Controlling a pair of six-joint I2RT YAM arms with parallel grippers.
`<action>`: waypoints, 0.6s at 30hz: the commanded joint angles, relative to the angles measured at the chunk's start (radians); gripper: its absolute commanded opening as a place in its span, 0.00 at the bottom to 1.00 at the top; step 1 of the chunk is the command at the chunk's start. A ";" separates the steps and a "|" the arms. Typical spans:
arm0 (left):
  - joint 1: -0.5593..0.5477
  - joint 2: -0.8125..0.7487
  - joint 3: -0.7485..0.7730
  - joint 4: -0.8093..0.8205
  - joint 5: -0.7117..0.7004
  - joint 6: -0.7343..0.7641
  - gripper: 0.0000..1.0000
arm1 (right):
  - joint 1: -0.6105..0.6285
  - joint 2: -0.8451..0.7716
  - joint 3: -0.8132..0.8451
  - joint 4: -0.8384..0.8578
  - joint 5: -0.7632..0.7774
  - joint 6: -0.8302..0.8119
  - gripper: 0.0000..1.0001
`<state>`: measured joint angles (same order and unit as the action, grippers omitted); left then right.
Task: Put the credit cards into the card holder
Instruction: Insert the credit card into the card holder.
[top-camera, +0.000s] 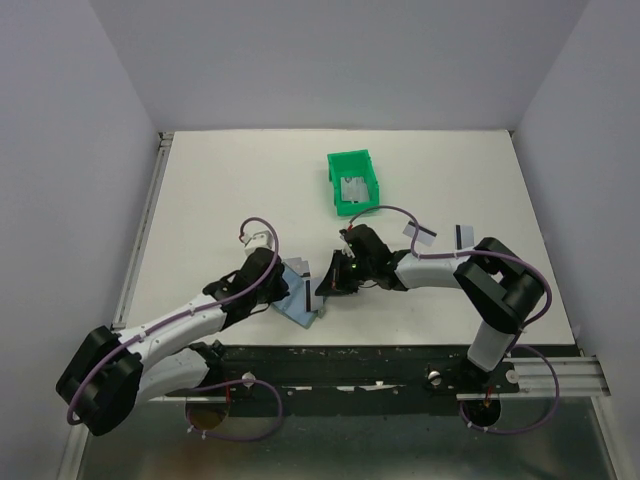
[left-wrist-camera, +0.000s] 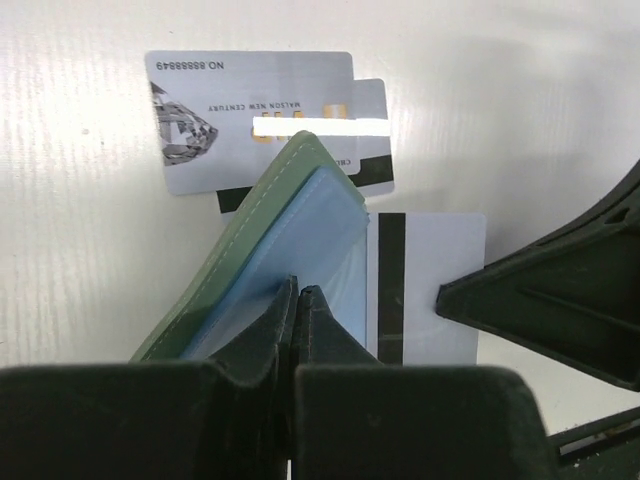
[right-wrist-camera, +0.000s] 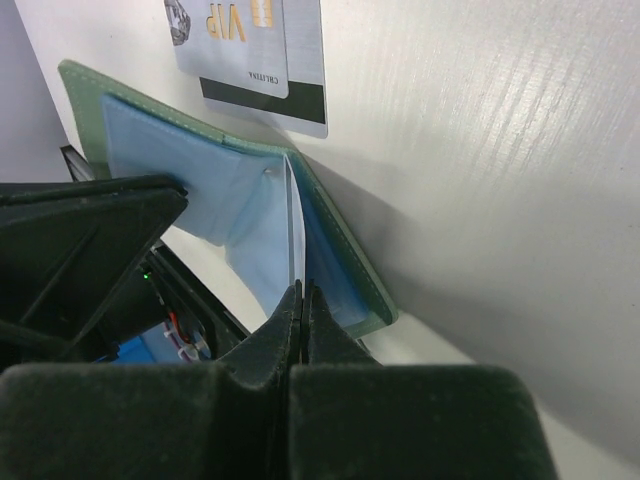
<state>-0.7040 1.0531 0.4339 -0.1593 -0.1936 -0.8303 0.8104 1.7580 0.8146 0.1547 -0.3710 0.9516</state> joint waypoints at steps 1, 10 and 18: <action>0.040 -0.024 0.017 -0.046 -0.032 0.017 0.05 | 0.007 0.012 -0.003 -0.072 0.052 -0.016 0.00; 0.129 0.013 -0.011 -0.082 -0.075 0.003 0.07 | 0.007 -0.003 0.008 -0.109 0.061 -0.037 0.00; 0.130 0.128 -0.044 -0.014 -0.023 -0.018 0.01 | 0.009 -0.038 0.011 -0.116 0.061 -0.059 0.00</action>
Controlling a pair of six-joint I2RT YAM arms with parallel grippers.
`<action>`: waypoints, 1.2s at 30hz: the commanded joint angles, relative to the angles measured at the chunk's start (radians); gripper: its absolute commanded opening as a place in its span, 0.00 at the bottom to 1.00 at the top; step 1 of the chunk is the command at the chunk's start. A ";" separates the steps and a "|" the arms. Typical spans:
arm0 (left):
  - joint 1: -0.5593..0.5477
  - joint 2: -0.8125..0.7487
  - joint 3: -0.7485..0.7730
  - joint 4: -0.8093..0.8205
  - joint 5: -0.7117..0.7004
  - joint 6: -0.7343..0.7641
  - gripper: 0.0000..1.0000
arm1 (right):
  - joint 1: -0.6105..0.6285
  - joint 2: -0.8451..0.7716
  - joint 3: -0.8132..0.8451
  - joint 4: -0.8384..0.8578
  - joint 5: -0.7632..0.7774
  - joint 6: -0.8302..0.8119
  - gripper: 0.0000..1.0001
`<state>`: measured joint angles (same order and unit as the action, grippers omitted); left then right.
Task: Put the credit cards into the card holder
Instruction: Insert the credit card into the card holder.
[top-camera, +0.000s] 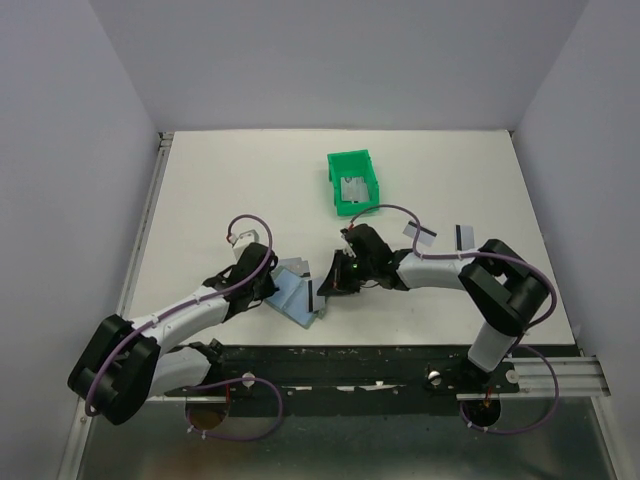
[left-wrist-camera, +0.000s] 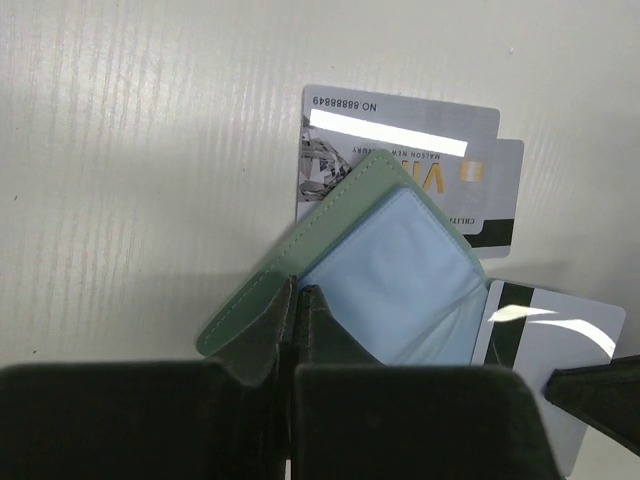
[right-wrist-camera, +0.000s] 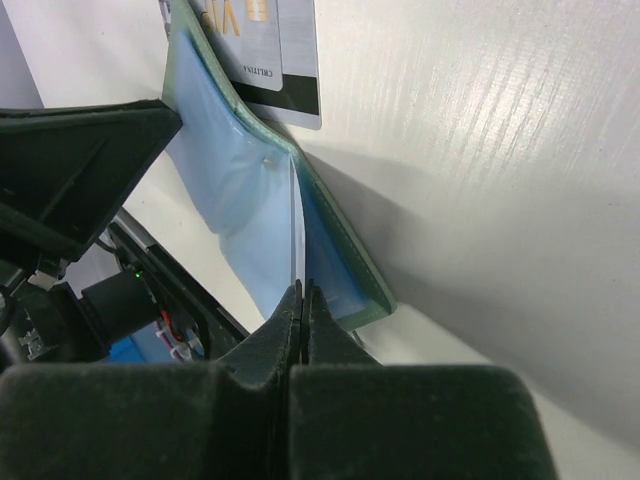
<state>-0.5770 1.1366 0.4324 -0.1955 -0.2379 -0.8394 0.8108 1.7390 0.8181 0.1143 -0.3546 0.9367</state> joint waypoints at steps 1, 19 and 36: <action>0.005 0.052 -0.047 0.031 0.026 -0.013 0.01 | 0.008 -0.027 0.004 -0.058 0.036 -0.047 0.00; 0.005 0.038 -0.057 0.030 0.037 -0.009 0.00 | 0.085 -0.029 -0.008 0.142 -0.078 -0.039 0.01; 0.003 0.041 -0.052 0.027 0.040 -0.004 0.00 | 0.087 0.076 -0.074 0.278 -0.092 0.149 0.00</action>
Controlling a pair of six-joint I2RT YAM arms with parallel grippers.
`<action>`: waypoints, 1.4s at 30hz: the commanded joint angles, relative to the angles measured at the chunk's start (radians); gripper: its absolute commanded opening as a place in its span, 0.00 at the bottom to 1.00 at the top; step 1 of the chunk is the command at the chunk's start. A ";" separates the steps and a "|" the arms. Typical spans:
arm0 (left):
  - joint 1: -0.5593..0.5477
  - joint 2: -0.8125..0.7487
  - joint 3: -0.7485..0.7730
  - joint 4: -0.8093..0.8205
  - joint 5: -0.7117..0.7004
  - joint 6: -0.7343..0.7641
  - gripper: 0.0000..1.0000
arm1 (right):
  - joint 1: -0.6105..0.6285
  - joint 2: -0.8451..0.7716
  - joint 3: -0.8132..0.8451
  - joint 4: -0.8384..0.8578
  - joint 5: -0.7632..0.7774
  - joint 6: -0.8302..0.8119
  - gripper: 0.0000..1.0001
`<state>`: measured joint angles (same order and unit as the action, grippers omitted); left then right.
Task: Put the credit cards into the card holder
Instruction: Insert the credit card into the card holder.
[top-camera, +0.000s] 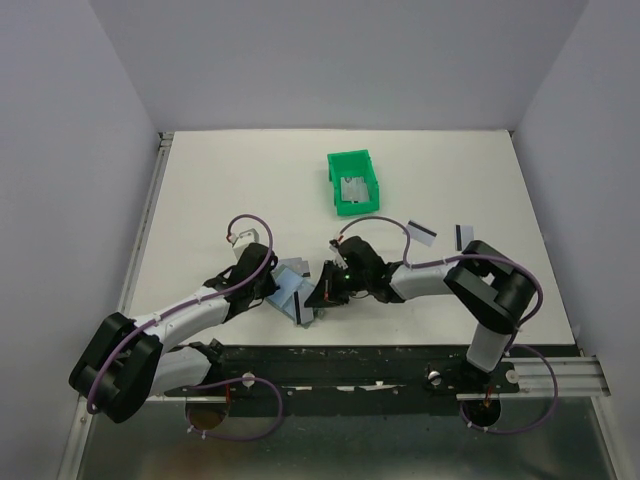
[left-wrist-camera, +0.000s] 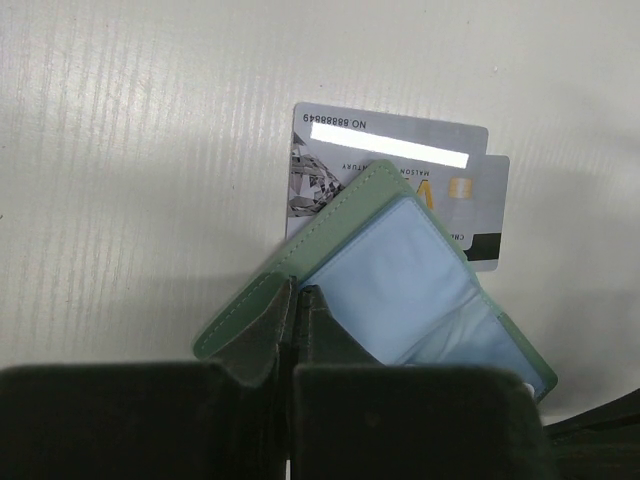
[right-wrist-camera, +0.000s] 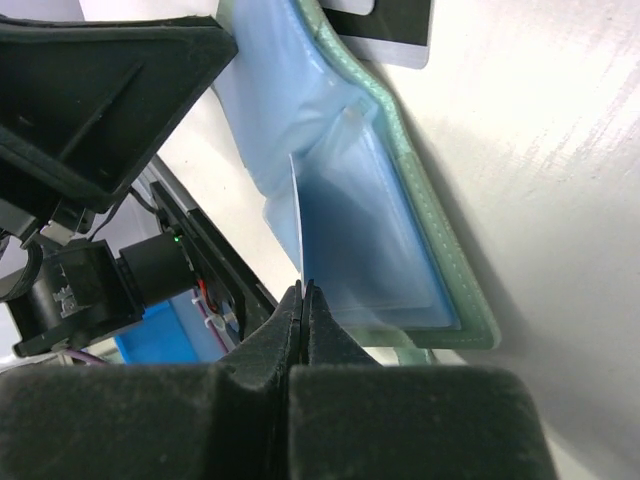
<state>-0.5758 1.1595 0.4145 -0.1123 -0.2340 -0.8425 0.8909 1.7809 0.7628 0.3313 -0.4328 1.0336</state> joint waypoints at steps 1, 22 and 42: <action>0.004 0.020 -0.031 -0.056 0.036 0.000 0.00 | 0.005 0.040 -0.016 0.063 -0.014 0.060 0.01; 0.004 0.011 -0.031 -0.061 0.042 -0.001 0.00 | 0.002 0.100 -0.028 0.104 0.069 0.149 0.01; 0.004 0.008 -0.043 -0.046 0.070 -0.013 0.00 | -0.024 0.089 -0.045 0.140 0.210 0.189 0.00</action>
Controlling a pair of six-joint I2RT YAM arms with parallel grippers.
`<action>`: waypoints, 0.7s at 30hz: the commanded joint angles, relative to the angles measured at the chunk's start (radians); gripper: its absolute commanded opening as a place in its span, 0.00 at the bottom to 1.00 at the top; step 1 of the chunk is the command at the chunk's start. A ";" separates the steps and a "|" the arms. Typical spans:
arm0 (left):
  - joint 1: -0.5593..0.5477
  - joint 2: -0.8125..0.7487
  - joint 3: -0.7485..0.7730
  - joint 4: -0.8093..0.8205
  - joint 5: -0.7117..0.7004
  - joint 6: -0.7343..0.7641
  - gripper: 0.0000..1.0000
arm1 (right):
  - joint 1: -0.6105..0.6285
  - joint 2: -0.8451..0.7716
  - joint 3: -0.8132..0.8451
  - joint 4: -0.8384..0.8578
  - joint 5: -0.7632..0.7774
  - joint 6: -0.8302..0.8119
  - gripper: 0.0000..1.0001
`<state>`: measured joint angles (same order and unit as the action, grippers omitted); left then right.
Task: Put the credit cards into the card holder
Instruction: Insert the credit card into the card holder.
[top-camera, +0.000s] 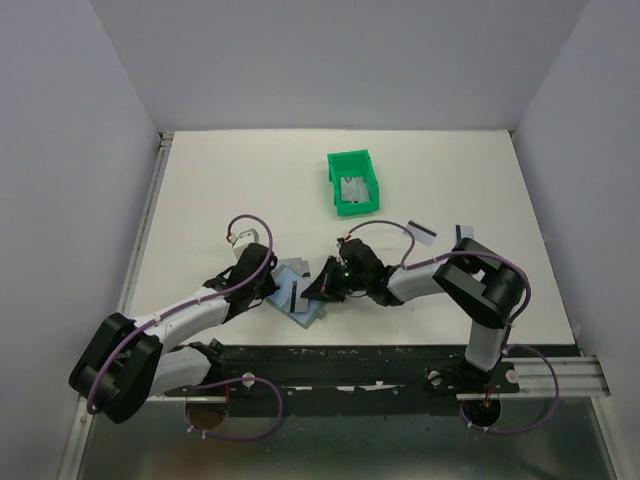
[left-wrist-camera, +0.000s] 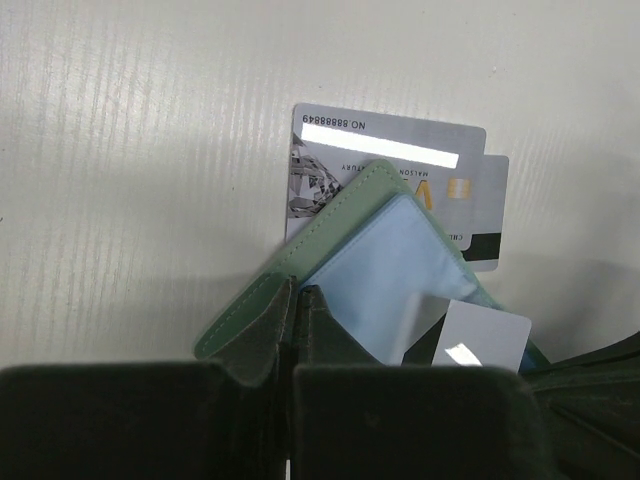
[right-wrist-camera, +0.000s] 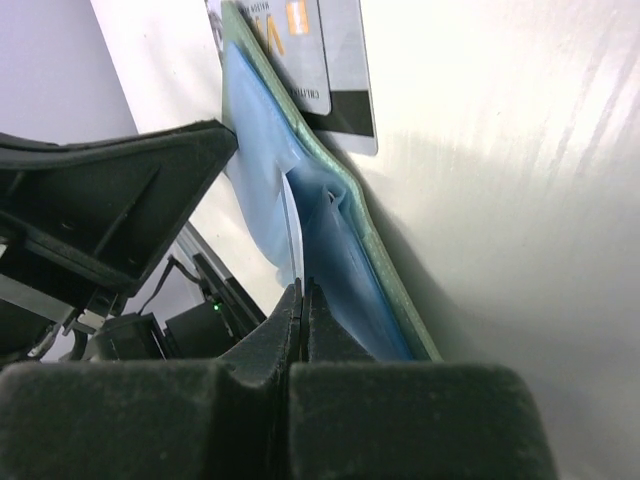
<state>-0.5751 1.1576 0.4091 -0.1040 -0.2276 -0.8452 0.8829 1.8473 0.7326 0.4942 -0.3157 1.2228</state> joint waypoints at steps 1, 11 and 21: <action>0.003 0.010 -0.039 -0.054 0.066 -0.011 0.00 | -0.018 0.024 -0.010 -0.023 0.096 0.000 0.01; -0.032 -0.033 -0.055 -0.069 0.089 -0.048 0.00 | -0.042 0.033 0.011 -0.032 0.118 -0.031 0.00; -0.088 -0.070 -0.089 -0.082 0.086 -0.103 0.00 | -0.044 0.053 0.051 -0.049 0.098 -0.088 0.01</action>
<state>-0.6388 1.0786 0.3542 -0.1059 -0.1940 -0.9157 0.8448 1.8511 0.7563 0.4774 -0.2661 1.1828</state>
